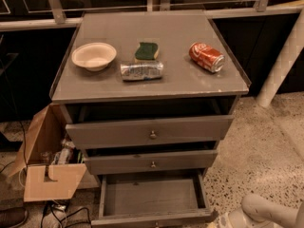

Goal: Close bottom drawer

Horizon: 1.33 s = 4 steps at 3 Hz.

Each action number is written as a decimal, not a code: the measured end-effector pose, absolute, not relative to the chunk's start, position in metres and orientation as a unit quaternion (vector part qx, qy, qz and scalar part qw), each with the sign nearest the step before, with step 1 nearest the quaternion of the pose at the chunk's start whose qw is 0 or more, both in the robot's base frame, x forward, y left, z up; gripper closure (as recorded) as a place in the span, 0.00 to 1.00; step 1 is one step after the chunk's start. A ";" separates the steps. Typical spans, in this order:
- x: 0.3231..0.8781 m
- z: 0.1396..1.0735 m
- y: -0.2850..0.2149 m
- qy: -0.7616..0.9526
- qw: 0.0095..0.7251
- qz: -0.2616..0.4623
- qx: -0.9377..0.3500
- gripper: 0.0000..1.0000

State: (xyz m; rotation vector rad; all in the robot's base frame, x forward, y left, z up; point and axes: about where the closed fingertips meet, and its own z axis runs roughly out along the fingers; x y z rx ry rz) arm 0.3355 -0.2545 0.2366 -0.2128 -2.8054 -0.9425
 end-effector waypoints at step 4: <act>0.344 0.158 -0.246 -0.936 0.108 -0.302 -0.145 1.00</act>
Offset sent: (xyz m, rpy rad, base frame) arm -0.0039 0.0207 -0.0624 -0.0723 0.0614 -0.0426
